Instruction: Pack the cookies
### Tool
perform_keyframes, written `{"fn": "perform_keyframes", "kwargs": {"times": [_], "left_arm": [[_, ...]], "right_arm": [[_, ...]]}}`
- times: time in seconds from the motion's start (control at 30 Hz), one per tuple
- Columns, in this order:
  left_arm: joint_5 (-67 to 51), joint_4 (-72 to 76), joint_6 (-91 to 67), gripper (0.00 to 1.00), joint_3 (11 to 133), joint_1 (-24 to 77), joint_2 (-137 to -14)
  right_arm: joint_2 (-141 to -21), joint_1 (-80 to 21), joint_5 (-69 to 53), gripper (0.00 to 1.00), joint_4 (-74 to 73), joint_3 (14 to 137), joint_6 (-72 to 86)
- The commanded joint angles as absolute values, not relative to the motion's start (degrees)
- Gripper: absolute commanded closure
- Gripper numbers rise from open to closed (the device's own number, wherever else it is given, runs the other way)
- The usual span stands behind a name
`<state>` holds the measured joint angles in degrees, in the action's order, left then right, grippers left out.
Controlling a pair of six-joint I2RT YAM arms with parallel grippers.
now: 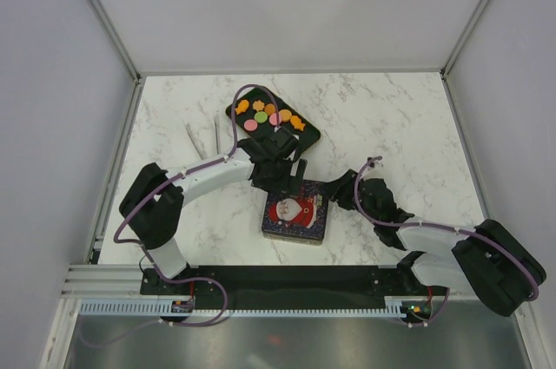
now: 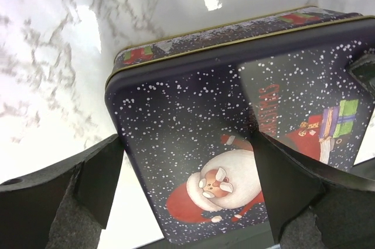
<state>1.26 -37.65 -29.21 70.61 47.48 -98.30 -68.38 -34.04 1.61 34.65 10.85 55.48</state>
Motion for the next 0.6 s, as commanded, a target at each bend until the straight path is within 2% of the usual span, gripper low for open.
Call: {"fn": "perform_keyframes", "kwargs": {"times": [0.0, 0.13, 0.3, 0.33, 0.37, 0.47, 0.5, 0.57], "left_arm": [[0.7, -35.24, -26.63, 0.04, 73.3, 48.52, -100.55], [0.62, -35.42, -26.37, 0.04, 74.18, 48.34, -100.81], [0.44, -35.51, -26.28, 0.04, 74.18, 48.25, -100.81], [0.35, -35.51, -26.28, 0.04, 74.18, 48.25, -101.07], [0.35, -35.59, -26.11, 0.04, 74.09, 48.34, -101.16], [0.44, -35.59, -26.02, 0.04, 74.0, 48.25, -101.34], [0.53, -35.6, -25.93, 0.04, 73.83, 48.25, -101.25], [0.62, -35.51, -25.84, 0.04, 73.65, 48.25, -101.42]], "right_arm": [[-68.12, -43.75, -0.38, 0.99, 28.04, 9.32, 61.85], [-68.82, -53.06, 4.73, 1.0, 29.26, 11.15, 66.09], [-70.57, -57.56, 9.14, 0.98, 28.57, 13.27, 67.94], [-70.75, -57.92, 9.49, 0.94, 27.87, 14.32, 67.77], [-70.49, -57.92, 9.93, 0.86, 26.82, 14.76, 67.59], [-68.21, -57.83, 12.64, 0.74, 22.51, 15.47, 66.54], [-67.42, -57.83, 13.18, 0.66, 21.28, 15.73, 66.19], [-65.84, -57.83, 14.84, 0.58, 18.12, 16.43, 64.87]]}}
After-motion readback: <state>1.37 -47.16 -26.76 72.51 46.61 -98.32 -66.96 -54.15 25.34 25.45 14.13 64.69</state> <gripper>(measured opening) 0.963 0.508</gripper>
